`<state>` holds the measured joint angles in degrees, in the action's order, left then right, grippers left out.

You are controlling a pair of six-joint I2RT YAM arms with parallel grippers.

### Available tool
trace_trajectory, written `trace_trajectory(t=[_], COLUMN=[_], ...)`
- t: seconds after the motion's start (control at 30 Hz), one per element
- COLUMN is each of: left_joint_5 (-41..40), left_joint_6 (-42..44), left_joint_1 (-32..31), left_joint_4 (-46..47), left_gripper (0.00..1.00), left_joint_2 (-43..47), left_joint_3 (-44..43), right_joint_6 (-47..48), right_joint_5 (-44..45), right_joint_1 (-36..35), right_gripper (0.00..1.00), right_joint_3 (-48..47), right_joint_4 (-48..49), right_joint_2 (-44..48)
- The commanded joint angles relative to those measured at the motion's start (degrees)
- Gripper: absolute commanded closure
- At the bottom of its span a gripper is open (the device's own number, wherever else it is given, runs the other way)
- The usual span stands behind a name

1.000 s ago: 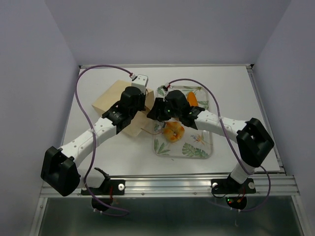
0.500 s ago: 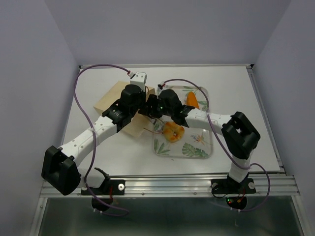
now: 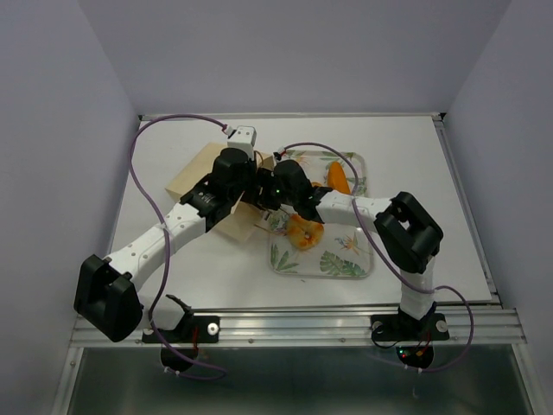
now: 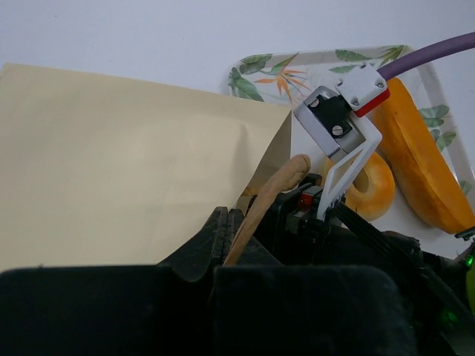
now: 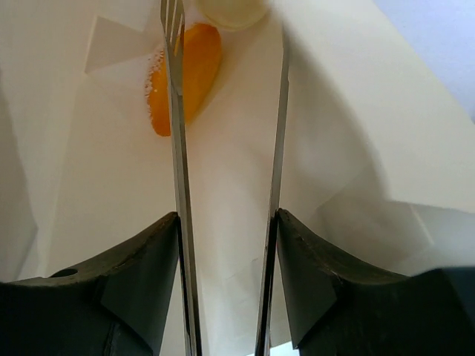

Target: Take the fake bread out of the paper bag

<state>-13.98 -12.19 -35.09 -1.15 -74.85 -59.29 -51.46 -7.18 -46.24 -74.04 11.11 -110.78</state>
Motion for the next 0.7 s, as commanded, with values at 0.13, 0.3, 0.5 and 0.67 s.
trace_trajectory(t=[0.13,0.3,0.5,0.67], left_joint_5=[2.38,2.28,5.18,6.16], left_joint_6=[-3.02,-3.37,-0.57,1.55], left_joint_1=[-0.42,-0.42,-0.42,-0.42], left_joint_4=[2.64,3.25,3.52,3.87], left_gripper=[1.0,1.0,1.0,1.0], left_joint_2=[0.58,0.93,1.89,4.27], left_joint_3=[-1.8,-0.48,0.75,2.33], right_joint_6=[-0.39,1.01,4.09,4.44], right_joint_5=[4.37,1.13,-0.82,-1.34], right_joint_1=[-1.05,-1.05,-1.05,-1.05], right_gripper=[0.39,0.38,0.35,0.35], right_joint_3=[-4.36,-3.05,-0.14,1.35], right_joint_4=[3.47,9.0,11.47,12.43], right_joint_2=[-2.06,-2.6,-2.6,-3.3])
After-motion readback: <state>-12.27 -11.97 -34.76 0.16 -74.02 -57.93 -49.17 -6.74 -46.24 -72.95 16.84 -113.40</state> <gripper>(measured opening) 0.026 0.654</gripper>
